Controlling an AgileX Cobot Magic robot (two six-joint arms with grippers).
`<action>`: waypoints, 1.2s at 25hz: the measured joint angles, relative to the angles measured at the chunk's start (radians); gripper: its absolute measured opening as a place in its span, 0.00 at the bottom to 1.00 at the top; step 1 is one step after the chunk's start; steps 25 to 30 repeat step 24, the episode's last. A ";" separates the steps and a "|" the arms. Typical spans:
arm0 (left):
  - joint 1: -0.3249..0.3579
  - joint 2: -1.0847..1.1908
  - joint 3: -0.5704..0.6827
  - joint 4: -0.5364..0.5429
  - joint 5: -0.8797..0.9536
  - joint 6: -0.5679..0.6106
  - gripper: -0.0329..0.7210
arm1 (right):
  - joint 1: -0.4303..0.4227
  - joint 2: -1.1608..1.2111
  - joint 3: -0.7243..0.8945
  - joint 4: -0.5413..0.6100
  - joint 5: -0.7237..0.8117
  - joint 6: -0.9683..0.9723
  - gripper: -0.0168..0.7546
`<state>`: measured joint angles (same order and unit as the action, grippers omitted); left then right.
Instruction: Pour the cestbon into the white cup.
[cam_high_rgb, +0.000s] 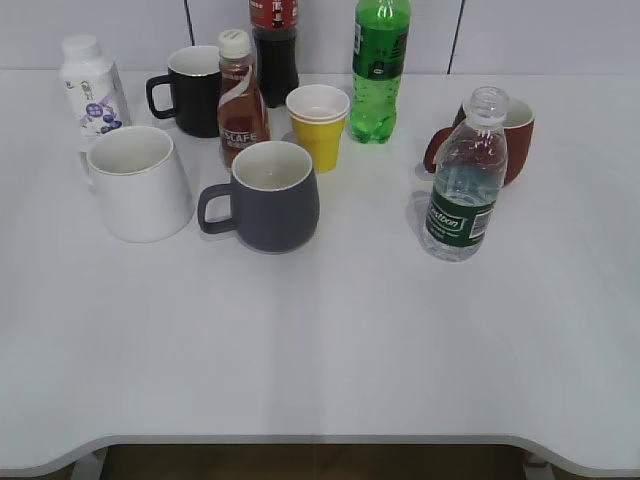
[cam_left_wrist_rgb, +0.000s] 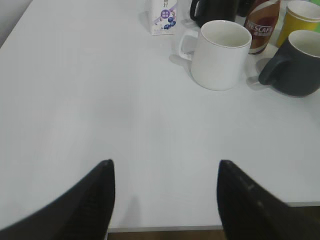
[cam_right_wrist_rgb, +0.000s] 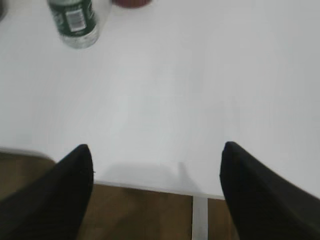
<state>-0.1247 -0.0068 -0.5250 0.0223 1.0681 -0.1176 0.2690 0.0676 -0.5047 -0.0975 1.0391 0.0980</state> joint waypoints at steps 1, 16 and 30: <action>0.001 0.000 0.000 0.000 0.000 0.000 0.68 | -0.009 -0.030 0.000 0.000 0.000 0.000 0.79; 0.003 0.000 0.000 -0.001 -0.001 0.000 0.63 | -0.022 -0.076 0.000 0.000 0.000 0.000 0.79; 0.003 0.000 0.000 -0.001 -0.001 0.000 0.63 | -0.022 -0.076 0.000 0.000 0.000 0.000 0.79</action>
